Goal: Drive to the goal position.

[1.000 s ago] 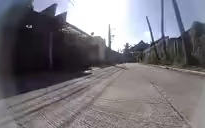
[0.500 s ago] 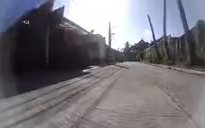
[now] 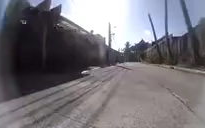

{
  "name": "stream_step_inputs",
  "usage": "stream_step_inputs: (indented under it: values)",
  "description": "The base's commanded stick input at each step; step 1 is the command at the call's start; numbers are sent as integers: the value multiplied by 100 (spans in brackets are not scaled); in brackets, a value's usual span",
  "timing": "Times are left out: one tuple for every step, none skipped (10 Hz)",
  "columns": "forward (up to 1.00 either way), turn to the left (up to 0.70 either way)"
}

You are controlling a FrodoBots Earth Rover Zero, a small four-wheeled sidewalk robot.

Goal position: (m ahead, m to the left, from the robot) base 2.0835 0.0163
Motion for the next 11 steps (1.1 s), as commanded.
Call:
stream_step_inputs:
  values:
    - [85,0]
    - [85,0]
    - [85,0]
    - [85,0]
    - [85,0]
    - [85,0]
    - [85,0]
    - [85,0]
    - [85,0]
    - [85,0]
    - [85,0]
